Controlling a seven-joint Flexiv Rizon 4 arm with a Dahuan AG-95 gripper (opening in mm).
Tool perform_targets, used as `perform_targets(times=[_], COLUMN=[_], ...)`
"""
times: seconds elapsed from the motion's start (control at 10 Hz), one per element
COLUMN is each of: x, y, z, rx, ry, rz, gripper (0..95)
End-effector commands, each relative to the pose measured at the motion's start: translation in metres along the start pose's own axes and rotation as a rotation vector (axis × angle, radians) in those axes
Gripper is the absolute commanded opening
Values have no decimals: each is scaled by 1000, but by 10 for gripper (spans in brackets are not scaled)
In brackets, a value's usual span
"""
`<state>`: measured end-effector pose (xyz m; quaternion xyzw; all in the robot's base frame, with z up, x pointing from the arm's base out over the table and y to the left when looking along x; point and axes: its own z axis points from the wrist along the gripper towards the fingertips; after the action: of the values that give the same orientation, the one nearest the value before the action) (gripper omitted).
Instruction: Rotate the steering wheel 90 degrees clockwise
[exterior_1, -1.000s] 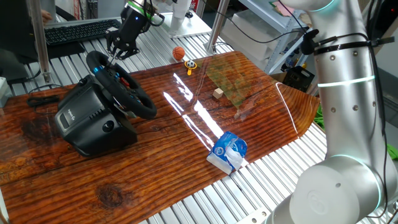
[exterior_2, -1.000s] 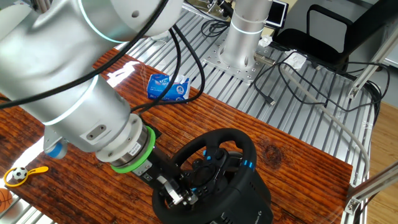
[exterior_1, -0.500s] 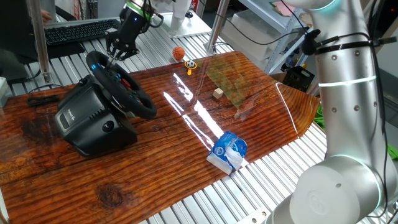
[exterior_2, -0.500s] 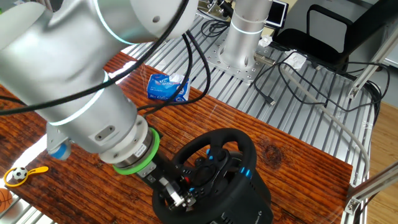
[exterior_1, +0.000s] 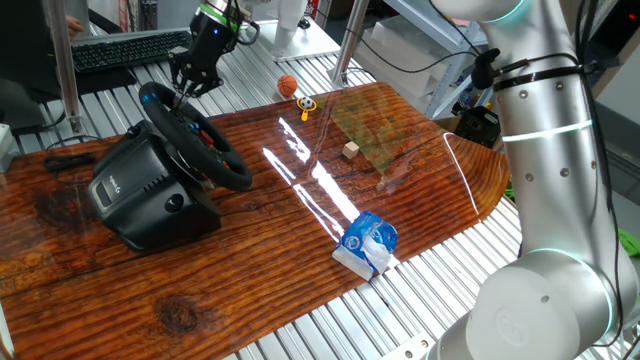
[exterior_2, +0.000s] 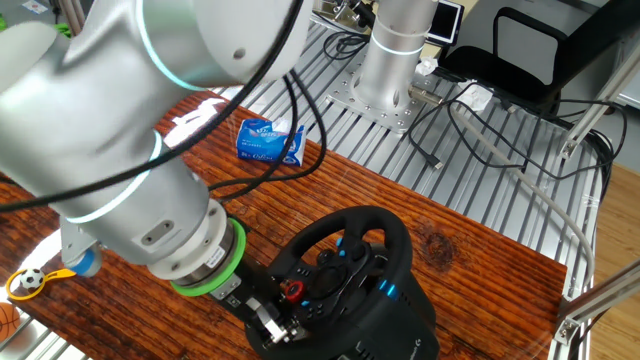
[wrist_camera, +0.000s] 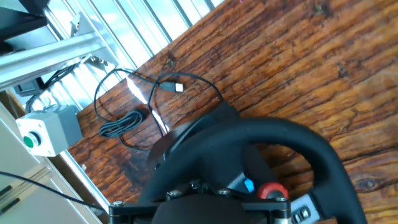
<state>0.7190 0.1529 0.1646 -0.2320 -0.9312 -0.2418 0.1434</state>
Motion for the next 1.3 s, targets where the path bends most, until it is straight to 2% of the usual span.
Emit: perform_targets(times=[0.1,0.3,0.5,0.7,1.0,1.2,1.3], x=[1,-10,-17,-17,-10,-6,-7], y=[-7,-11,-15,-20,-30,-33,-34], z=[3,2,2,5,14,17,17], rx=[-3,-10,-4,2,12,29,52], ry=[-11,-7,-7,-10,-28,-49,-64], rz=[-9,-21,-36,-50,-66,-61,-59], gripper=[0,0,0,0,0,0,0])
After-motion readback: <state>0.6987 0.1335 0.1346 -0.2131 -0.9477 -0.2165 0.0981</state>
